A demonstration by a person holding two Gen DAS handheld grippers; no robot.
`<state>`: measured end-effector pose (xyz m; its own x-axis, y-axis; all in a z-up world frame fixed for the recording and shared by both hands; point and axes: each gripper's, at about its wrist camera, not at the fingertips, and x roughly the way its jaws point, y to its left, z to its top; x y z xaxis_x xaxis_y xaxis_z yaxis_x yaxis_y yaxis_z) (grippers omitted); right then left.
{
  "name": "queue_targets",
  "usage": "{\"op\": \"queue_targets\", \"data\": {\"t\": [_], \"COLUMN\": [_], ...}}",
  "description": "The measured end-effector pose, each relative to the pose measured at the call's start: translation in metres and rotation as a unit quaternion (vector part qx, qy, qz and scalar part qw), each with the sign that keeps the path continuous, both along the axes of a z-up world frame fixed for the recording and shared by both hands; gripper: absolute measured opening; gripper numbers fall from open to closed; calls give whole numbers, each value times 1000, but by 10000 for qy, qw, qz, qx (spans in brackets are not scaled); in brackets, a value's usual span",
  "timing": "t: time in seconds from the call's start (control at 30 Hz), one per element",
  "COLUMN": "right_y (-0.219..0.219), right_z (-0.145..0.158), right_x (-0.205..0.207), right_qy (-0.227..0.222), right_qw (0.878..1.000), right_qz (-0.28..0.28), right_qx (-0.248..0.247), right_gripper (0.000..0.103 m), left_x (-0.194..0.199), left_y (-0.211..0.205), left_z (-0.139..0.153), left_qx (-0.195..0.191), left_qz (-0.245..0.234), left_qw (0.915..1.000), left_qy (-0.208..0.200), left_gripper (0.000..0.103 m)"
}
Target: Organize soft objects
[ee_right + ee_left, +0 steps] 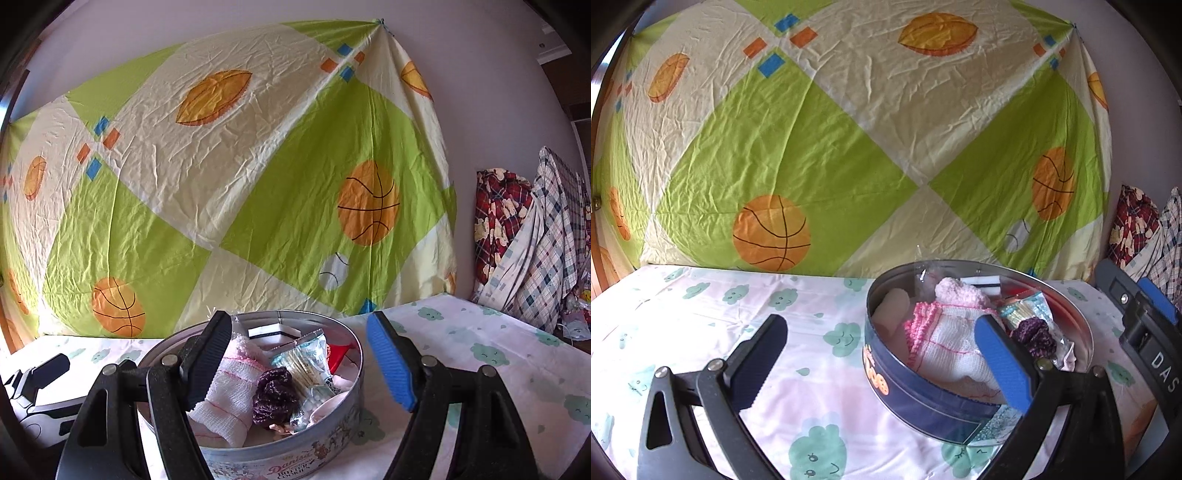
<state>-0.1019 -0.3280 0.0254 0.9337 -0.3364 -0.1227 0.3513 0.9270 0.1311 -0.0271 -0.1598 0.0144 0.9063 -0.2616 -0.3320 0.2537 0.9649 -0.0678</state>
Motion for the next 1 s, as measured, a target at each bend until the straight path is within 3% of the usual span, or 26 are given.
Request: {"op": "queue_targets", "data": {"t": [0.07,0.13,0.47,1.0], "right_y": [5,9,23,27], "right_z": [2,4,10,11], "right_x": [-7,-16,-40,-44], "right_qy": [-141,-321,-709,-775], "right_qw": [9997,9989,9936,9920], "right_qz": [-111,-247,-592,-666], "right_qx": [-136,-254,-652,-738], "right_gripper": [78,86,86,94], "left_x": [-1,-2,-11,-15], "left_y": [1,1,-1,2], "left_z": [0,0,2,2], "left_qx": [45,73,273,228], "left_qz": [24,85,-44,-87], "left_qw": [10000,9999,9994,9994], "left_qy": [-4,-17,-206,-237], "left_gripper": [103,103,103,103]}}
